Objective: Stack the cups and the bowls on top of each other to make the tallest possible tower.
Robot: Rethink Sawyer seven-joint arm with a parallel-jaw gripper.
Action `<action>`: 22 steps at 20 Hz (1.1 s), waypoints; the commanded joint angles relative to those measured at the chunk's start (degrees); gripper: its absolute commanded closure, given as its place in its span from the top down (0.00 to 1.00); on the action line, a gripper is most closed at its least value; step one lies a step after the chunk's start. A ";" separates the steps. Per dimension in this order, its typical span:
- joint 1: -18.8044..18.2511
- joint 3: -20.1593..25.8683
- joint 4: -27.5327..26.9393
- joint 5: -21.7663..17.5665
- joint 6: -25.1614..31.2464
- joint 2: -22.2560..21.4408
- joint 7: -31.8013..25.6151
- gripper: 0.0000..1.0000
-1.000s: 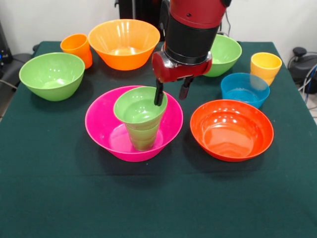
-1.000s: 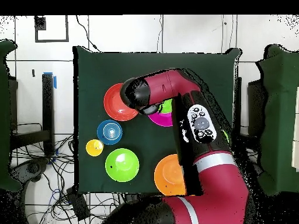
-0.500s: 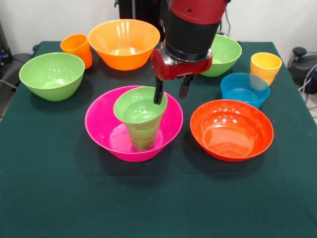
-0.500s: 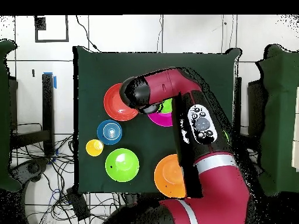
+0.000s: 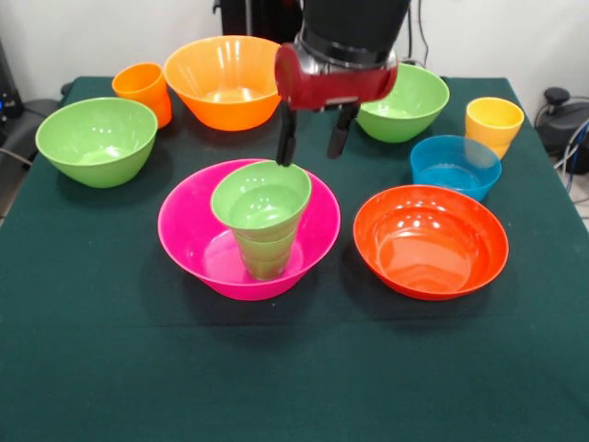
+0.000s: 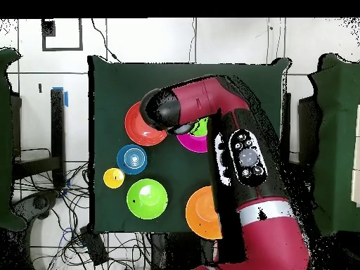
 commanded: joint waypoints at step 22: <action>8.16 -0.70 12.06 0.66 -5.97 2.00 3.15 1.00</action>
